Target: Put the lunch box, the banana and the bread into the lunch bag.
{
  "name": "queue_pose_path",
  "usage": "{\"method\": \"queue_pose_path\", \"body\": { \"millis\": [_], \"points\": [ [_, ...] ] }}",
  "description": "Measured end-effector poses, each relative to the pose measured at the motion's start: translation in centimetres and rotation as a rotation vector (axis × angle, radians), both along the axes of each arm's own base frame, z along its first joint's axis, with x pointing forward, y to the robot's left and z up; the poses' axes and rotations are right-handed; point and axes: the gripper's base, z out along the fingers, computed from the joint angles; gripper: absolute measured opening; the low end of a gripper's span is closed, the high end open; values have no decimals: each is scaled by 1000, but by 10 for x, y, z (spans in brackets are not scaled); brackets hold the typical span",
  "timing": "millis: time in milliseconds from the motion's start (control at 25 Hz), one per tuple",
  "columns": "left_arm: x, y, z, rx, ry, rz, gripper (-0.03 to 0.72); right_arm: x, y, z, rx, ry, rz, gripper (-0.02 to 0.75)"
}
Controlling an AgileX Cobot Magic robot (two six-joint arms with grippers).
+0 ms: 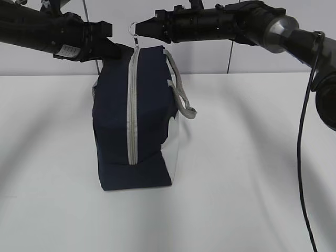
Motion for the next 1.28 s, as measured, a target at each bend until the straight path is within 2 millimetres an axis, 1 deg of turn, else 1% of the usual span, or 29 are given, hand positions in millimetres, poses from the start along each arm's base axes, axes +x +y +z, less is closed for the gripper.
{"method": "queue_pose_path", "body": {
  "millis": [360,520,720,960,1280],
  "points": [
    [-2,-4,4,-7,-60,-68,25,4,-4,-5,-51,31,-64,-16],
    [-3,-5,7,-9,-92,-99,25,6,-6,-9,-40,66,-77,-16],
    [-6,-5,12,0,-122,-121,25,10,-13,-26,-24,132,-83,-16],
    [-6,-6,12,3,-127,-134,25,12,-13,-46,-14,191,-79,-16],
    [-8,-7,13,2,-136,-159,24,13,-14,-53,-20,231,-97,-16]
  ]
}}
